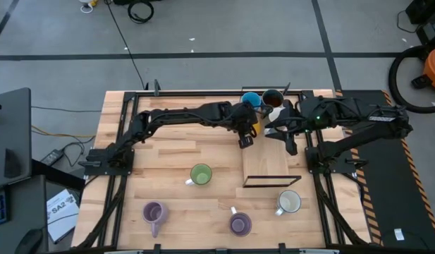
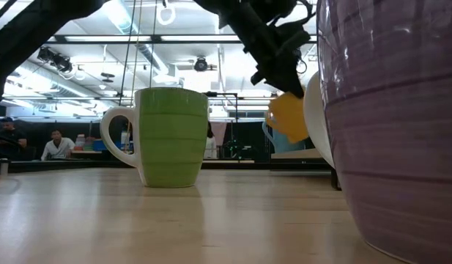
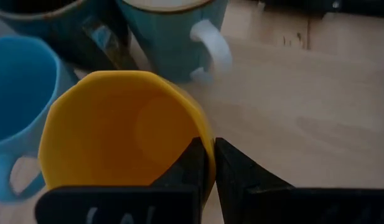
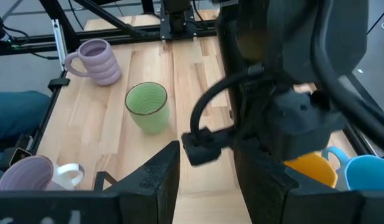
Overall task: Place coffee mugs
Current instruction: Put the yellow mug on the shelf
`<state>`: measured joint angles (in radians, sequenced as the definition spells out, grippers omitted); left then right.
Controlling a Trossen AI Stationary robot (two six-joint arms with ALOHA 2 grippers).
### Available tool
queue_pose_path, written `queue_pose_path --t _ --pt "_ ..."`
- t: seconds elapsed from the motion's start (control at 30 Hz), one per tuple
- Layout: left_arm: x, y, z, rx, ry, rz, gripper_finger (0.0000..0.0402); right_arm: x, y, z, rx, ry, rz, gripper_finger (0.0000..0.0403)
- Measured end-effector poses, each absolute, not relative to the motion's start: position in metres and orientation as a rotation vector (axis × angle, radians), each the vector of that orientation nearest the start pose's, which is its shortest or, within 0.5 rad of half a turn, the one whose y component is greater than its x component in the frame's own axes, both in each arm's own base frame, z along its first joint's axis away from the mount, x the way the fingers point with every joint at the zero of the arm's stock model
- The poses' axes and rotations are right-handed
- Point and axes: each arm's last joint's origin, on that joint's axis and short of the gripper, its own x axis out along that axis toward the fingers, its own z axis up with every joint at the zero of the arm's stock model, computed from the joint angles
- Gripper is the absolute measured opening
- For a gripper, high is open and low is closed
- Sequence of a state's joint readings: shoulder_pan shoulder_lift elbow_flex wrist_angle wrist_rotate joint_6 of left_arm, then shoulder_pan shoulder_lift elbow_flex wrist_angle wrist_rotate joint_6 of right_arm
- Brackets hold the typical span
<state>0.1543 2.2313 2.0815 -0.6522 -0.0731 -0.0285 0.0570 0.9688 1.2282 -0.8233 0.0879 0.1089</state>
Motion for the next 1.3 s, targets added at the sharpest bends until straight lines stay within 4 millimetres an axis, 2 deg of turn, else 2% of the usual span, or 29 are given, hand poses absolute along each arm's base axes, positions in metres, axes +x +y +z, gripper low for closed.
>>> queue_pose_path --t 0.47,0.67,0.93,1.3 --pt "0.498 0.082 0.249 -0.023 0.850 0.215 0.0027 0.175 0.007 0.390 0.065 0.565 -0.061 0.0158" --pt "0.498 0.082 0.249 -0.020 0.845 0.222 0.0030 0.175 0.007 0.389 0.065 0.567 -0.061 0.0158" --pt "0.501 0.084 0.250 -0.016 0.813 0.228 0.0056 0.175 0.007 0.389 0.065 0.567 -0.060 0.0158" --pt "0.503 0.084 0.252 0.026 0.786 0.210 0.0059 0.175 0.008 0.389 0.065 0.567 -0.059 0.0158"
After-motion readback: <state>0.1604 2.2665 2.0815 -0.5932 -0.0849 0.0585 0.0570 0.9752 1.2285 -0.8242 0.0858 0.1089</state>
